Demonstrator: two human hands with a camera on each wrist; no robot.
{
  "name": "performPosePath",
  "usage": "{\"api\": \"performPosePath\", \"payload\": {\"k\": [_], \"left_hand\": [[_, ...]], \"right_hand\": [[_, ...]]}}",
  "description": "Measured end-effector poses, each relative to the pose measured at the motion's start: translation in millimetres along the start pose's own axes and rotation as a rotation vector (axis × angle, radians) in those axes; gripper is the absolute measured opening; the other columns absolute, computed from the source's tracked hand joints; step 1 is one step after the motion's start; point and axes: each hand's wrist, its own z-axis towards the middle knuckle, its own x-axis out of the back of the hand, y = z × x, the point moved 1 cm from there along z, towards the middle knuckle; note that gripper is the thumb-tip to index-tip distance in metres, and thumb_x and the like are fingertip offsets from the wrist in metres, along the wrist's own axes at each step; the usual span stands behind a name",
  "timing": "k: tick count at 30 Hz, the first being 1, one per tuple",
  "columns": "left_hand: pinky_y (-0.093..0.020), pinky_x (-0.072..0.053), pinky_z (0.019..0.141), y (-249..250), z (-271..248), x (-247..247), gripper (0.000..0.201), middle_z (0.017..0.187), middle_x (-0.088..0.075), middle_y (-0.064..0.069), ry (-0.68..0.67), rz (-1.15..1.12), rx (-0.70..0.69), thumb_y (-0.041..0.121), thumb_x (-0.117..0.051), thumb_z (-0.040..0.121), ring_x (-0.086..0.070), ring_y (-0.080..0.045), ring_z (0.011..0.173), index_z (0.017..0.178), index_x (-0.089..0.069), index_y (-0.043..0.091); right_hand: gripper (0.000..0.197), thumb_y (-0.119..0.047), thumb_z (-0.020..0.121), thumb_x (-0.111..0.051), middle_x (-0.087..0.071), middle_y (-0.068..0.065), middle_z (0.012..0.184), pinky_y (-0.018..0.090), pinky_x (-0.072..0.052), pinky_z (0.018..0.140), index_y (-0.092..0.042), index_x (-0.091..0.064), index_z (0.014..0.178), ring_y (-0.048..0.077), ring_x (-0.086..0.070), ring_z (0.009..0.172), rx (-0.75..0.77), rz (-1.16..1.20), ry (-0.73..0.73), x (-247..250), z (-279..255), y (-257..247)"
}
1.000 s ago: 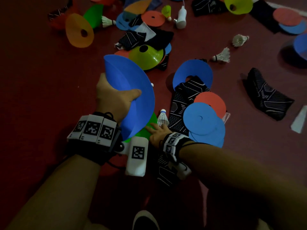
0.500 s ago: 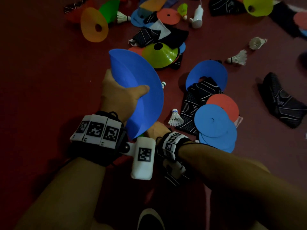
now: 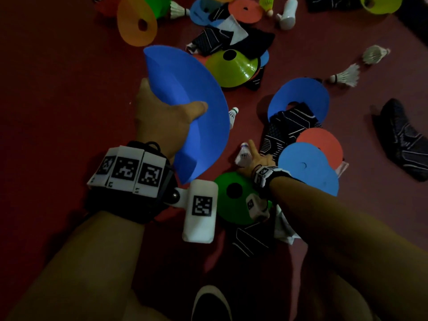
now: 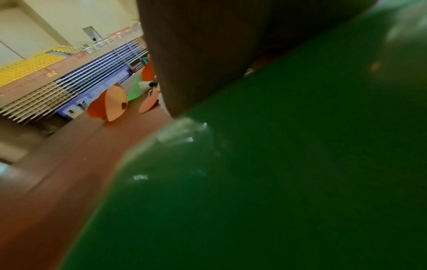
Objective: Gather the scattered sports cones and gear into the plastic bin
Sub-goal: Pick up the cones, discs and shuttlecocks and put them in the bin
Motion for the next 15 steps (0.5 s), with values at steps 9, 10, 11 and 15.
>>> {"api": "performPosePath", "payload": {"k": [9, 10, 11, 15], "left_hand": [[-0.004, -0.045, 0.054, -2.4, 6.1, -16.0, 0.063, 0.089, -0.055, 0.019, -0.074, 0.012, -0.067, 0.014, -0.086, 0.066, -0.056, 0.015, 0.068, 0.119, -0.052, 0.014], [-0.005, -0.045, 0.054, -4.0, 6.3, -17.1, 0.063, 0.090, -0.055, 0.018, -0.088, 0.025, -0.063, 0.015, -0.087, 0.066, -0.056, 0.011, 0.070, 0.120, -0.053, 0.014], [-0.006, -0.046, 0.055, -5.0, 5.8, -17.7, 0.064, 0.092, -0.056, 0.016, -0.099, 0.044, -0.058, 0.016, -0.087, 0.065, -0.056, 0.008, 0.074, 0.119, -0.053, 0.013], [-0.003, -0.042, 0.055, -8.3, 1.4, -28.0, 0.061, 0.093, -0.057, 0.011, -0.156, 0.111, -0.064, 0.015, -0.088, 0.064, -0.055, 0.004, 0.074, 0.114, -0.053, 0.012]], "right_hand": [[0.030, -0.027, 0.096, -0.044, -0.054, 0.013, 0.121, 0.041, -0.048, 0.080, -0.029, -0.051, 0.126, 0.037, -0.058, 0.102, 0.270, -0.022, 0.071, 5.3, -2.1, -25.5], [0.028, -0.027, 0.094, -0.046, -0.060, 0.013, 0.114, 0.038, -0.048, 0.076, -0.028, -0.053, 0.122, 0.034, -0.061, 0.095, 0.303, 0.065, 0.079, 6.6, -0.4, -27.8], [0.028, -0.028, 0.091, -0.048, -0.065, 0.011, 0.108, 0.038, -0.050, 0.074, -0.028, -0.054, 0.118, 0.032, -0.063, 0.090, 0.345, 0.152, 0.070, 8.2, -3.4, -30.4], [0.037, -0.040, 0.079, -0.057, -0.069, 0.007, 0.104, 0.045, -0.053, 0.085, -0.020, -0.058, 0.111, 0.028, -0.066, 0.094, 0.391, 0.293, -0.118, -28.1, 2.8, -14.7]]}}
